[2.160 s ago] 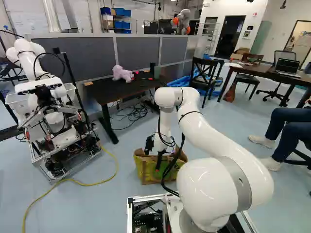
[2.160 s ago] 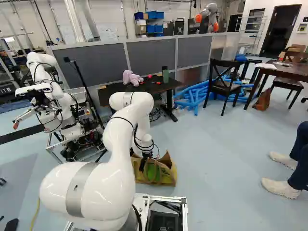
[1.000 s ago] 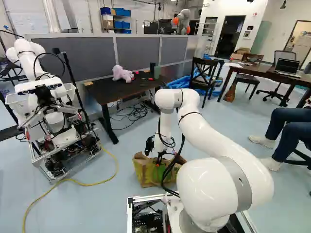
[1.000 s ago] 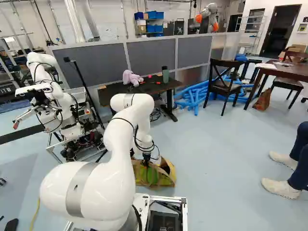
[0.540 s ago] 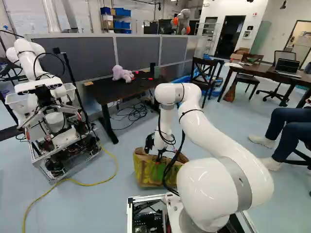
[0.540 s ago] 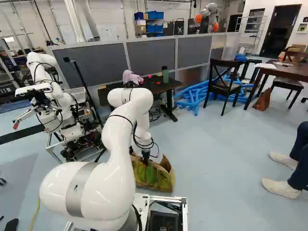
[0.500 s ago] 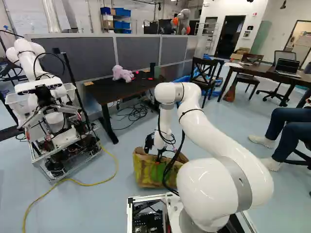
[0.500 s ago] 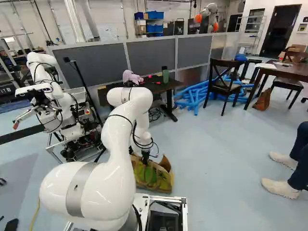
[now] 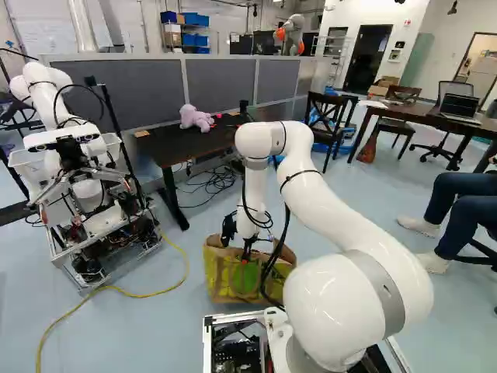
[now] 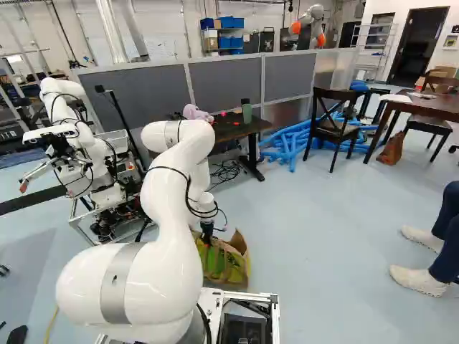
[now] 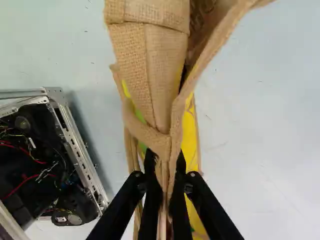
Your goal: Pick up the bag on the ground and place it on the table
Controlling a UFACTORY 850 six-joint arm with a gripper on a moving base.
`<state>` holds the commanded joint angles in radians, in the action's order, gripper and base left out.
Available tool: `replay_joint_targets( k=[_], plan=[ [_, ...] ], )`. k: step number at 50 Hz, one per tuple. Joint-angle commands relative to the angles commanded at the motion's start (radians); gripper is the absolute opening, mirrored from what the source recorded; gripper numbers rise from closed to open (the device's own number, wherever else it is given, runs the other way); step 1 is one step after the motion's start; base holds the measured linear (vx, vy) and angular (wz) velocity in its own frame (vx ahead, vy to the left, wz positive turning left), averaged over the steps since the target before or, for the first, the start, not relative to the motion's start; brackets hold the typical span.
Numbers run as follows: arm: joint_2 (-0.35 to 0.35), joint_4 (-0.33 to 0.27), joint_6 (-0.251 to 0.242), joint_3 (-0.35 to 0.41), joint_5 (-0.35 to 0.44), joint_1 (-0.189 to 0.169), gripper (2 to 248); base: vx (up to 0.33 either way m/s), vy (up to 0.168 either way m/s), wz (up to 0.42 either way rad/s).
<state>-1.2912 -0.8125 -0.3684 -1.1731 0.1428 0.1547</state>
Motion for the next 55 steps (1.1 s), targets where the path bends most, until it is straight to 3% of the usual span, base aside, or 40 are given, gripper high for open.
replay_joint_targets(
  k=[10, 24, 43, 55],
  plan=[
    [0.044, 0.067, 0.000, 0.058, -0.021, 0.033, 26, 0.000, 0.000, 0.000],
    [0.105, 0.166, 0.000, 0.146, -0.053, 0.048, 26, 0.000, 0.000, 0.000],
    [0.187, 0.299, 0.000, 0.239, -0.092, 0.008, 26, 0.000, 0.000, 0.000],
    [0.238, 0.346, 0.000, 0.268, -0.113, -0.029, 26, 0.000, 0.000, 0.000]
  ],
)
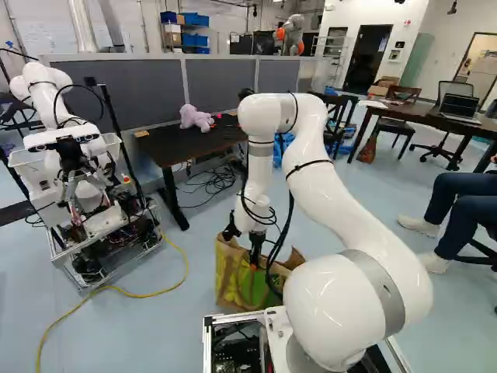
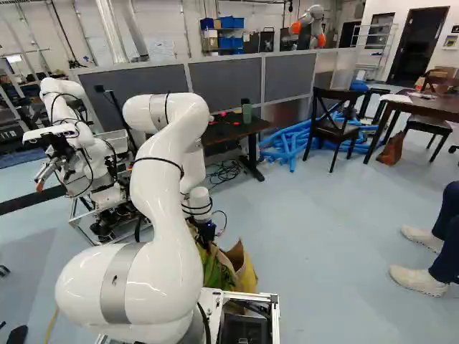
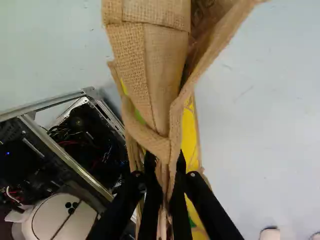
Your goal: Pick up the bag on the ground and place it on the table
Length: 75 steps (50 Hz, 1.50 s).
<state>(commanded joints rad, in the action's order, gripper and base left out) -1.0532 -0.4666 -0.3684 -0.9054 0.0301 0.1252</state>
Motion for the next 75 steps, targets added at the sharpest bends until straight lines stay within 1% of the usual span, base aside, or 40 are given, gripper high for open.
replay_joint_targets(
  k=[10, 21, 75],
  plan=[
    [0.041, 0.020, 0.000, 0.012, -0.016, -0.025, 26, 0.000, 0.000, 0.000],
    [0.086, 0.040, 0.000, 0.022, -0.036, -0.044, 26, 0.000, 0.000, 0.000],
    [0.285, 0.136, 0.000, 0.040, -0.141, -0.110, 26, 0.000, 0.000, 0.000]
  ],
)
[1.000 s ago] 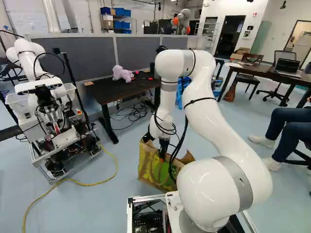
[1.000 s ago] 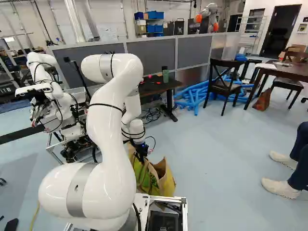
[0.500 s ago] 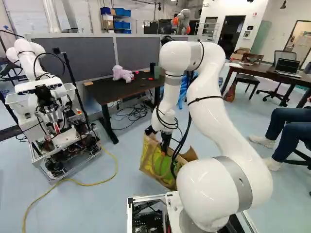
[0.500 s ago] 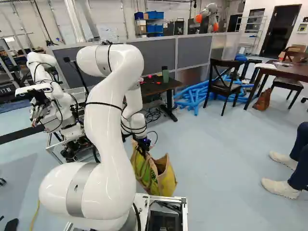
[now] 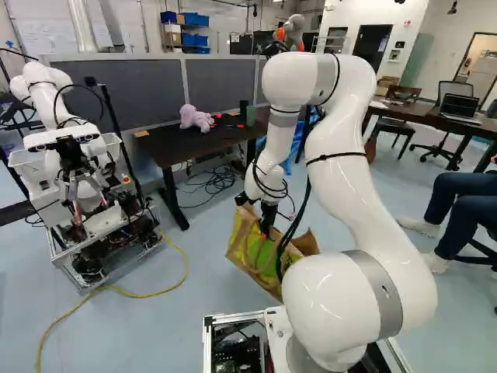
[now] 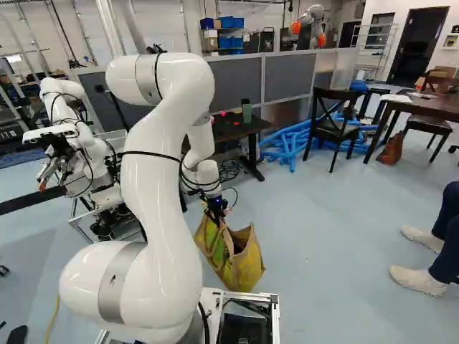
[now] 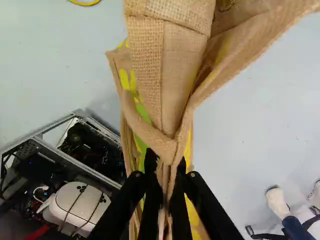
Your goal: Pick up the bag on the ground and place it on the table
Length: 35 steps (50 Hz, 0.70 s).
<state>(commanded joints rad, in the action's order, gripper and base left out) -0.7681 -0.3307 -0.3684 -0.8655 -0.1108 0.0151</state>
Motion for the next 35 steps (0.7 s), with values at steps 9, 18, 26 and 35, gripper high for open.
replay_joint_targets(
  k=[9, 18, 26, 35],
  plan=[
    [0.030, 0.016, 0.000, -0.002, -0.017, -0.009, 26, 0.000, 0.000, 0.000],
    [0.058, 0.032, 0.000, -0.005, -0.035, -0.018, 26, 0.000, 0.000, 0.000],
    [0.082, 0.046, 0.000, -0.009, -0.050, -0.025, 26, 0.000, 0.000, 0.000],
    [0.109, 0.062, 0.000, -0.014, -0.068, -0.033, 26, 0.000, 0.000, 0.000]
  ],
)
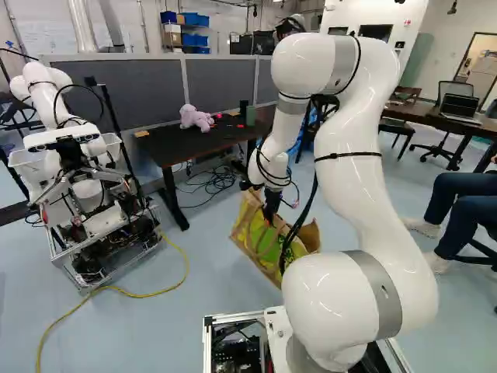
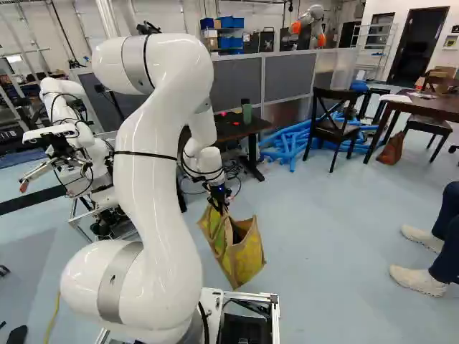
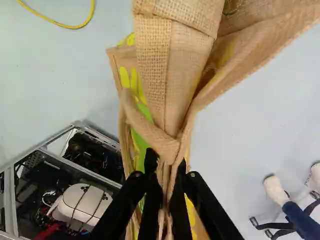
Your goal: Pick up the bag on the ground and place it on the table
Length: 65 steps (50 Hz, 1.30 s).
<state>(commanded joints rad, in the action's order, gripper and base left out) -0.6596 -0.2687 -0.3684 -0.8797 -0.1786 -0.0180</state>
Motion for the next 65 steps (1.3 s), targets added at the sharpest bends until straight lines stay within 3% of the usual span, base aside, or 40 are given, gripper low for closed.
replay_joint_targets(
  k=[8, 33, 54, 65],
  plan=[
    [0.028, 0.022, 0.000, 0.005, -0.028, 0.007, 26, 0.000, 0.000, 0.000],
    [0.153, 0.119, 0.000, 0.084, -0.176, 0.087, 26, 0.000, 0.000, 0.000],
    [0.259, 0.234, 0.000, 0.135, -0.264, 0.089, 26, 0.000, 0.000, 0.000],
    [0.305, 0.299, 0.000, 0.139, -0.307, 0.050, 26, 0.000, 0.000, 0.000]
  ],
)
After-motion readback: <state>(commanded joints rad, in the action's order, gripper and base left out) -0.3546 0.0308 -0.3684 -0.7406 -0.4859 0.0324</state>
